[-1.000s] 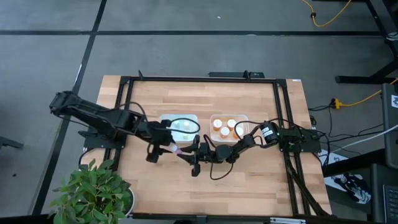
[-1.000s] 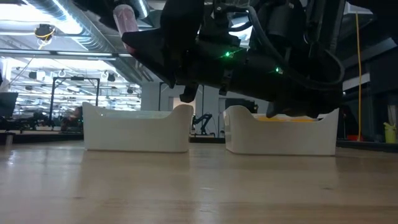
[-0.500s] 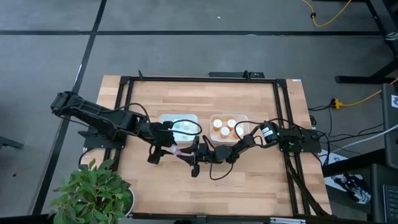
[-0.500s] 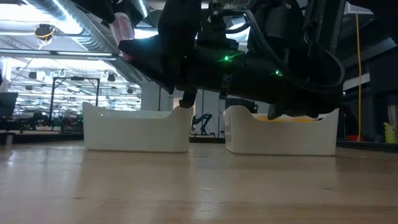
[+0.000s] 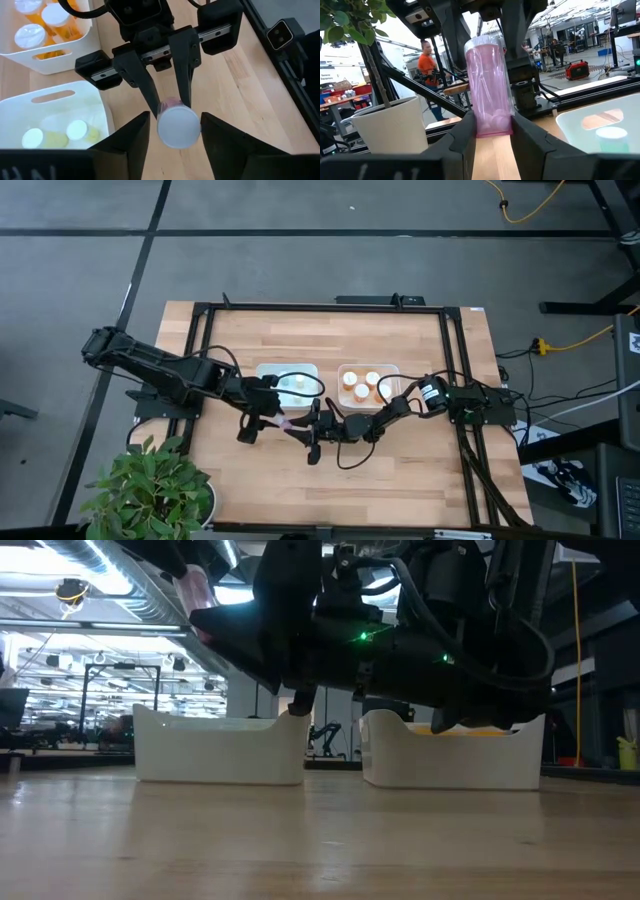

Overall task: Pick and place medicine bottles into bin by pill shape (circle, oval)
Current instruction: Put the small pink pill bottle into the left white bin

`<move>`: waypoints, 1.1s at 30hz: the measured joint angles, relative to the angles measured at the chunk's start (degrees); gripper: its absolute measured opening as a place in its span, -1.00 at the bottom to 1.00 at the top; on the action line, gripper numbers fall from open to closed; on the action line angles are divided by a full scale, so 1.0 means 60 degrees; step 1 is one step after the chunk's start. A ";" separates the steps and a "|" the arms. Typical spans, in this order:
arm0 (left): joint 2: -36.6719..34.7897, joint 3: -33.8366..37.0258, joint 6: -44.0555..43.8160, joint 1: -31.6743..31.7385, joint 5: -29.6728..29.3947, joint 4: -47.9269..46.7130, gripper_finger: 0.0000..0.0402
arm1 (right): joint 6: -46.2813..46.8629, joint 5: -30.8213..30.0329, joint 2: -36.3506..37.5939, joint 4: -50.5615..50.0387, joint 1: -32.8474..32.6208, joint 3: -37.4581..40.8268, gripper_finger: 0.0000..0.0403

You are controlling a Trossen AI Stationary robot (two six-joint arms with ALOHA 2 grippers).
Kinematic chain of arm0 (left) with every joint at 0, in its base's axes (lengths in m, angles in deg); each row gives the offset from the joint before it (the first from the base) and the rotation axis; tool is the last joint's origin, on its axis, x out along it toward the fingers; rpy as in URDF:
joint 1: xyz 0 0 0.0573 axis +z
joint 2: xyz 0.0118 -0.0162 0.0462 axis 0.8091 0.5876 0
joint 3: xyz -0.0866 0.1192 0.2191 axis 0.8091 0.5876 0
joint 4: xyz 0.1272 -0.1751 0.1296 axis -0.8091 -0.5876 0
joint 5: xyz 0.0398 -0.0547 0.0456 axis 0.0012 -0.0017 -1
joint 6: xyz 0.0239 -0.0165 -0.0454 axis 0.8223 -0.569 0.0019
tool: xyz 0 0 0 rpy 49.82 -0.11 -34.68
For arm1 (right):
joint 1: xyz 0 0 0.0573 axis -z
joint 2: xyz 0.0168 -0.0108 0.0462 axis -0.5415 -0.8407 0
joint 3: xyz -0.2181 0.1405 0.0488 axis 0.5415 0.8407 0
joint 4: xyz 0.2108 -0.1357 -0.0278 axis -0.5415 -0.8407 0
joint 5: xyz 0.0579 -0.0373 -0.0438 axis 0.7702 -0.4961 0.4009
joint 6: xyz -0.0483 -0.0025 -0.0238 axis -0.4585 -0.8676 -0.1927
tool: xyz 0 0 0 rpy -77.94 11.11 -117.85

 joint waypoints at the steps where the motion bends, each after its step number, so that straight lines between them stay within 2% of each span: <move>1: 0.0000 0.0000 0.0000 0.0000 -0.0003 0.0003 -0.19 | 0.0003 0.0000 0.0000 -0.0003 0.0000 0.0000 -0.46; 9: 0.0000 0.0000 0.0002 0.0000 0.0142 0.0011 -0.42 | 0.0014 -0.0004 0.0000 -0.0006 0.0000 0.0000 -0.46; 15: 0.0000 -0.0002 0.0000 0.0002 0.0149 0.0010 -0.45 | 0.0233 0.0007 0.0000 -0.0014 0.0000 0.0000 -0.43; 25: 0.0004 -0.0003 0.0004 0.0000 0.0180 -0.0007 -0.45 | 0.0283 0.0029 0.0000 -0.0111 0.0000 0.0000 -0.05; 33: 0.0003 -0.0004 0.0078 0.0091 -0.0109 -0.0097 -0.45 | 0.2200 0.0193 -0.0004 -0.1901 -0.0016 0.0000 0.12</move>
